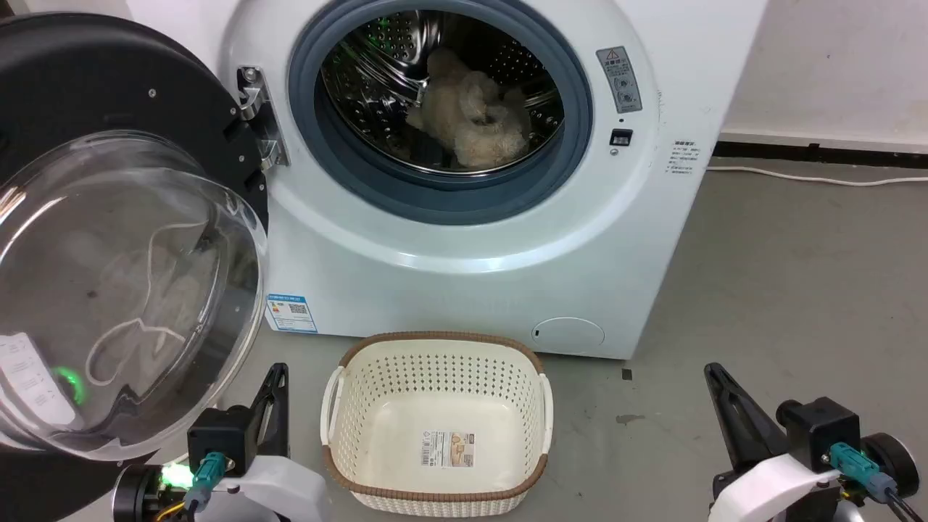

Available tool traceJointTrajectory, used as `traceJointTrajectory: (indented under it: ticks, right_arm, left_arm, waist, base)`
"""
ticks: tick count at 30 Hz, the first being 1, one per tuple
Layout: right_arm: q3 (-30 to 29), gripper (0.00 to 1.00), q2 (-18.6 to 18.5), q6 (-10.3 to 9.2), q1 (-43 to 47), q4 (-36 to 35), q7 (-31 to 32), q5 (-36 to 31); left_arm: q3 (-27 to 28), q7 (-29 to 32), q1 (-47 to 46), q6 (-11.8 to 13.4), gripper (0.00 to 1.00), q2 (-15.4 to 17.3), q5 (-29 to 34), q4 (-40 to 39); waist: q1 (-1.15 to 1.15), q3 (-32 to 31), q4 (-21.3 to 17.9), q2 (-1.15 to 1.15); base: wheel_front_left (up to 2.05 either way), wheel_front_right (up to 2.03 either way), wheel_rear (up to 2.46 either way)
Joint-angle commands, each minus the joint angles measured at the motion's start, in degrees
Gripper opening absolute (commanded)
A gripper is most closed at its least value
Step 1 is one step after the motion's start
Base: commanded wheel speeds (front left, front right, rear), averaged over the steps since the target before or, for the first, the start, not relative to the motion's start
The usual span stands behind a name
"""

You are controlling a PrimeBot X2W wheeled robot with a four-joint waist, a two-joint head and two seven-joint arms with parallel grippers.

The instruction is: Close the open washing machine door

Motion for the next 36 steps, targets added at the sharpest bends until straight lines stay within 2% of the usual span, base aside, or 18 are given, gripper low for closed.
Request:
traceJointTrajectory:
  ticks: [1,32,33,36]
  right_arm:
    - [0.0,0.00,0.3,0.05,-0.7,-0.3,0.0,-0.4]
    - [0.0,0.00,0.3,0.05,-0.7,-0.3,0.0,-0.4]
    - [0.0,1.00,0.0,0.00,0.0,0.0,0.0,0.0]
    - [0.0,1.00,0.0,0.00,0.0,0.0,0.0,0.1]
  left_arm:
    - [0.1,0.0,-0.4,-0.2,0.00,0.0,0.2,-0.2]
    - [0.1,0.0,-0.4,-0.2,0.00,0.0,0.2,-0.2]
    - [0.0,0.0,0.0,0.0,1.00,0.0,0.0,0.0]
    - [0.0,0.0,0.0,0.1,1.00,0.0,0.0,0.0]
  waist:
    - [0.00,0.0,0.0,0.00]
    - [0.00,0.0,0.0,0.00]
    - [0.00,0.0,0.0,0.00]
    - [0.00,0.0,0.0,0.00]
  base:
    - [0.00,0.00,0.00]
    - [0.00,0.00,0.00]
    - [0.00,0.00,0.00]
    - [0.00,0.00,0.00]
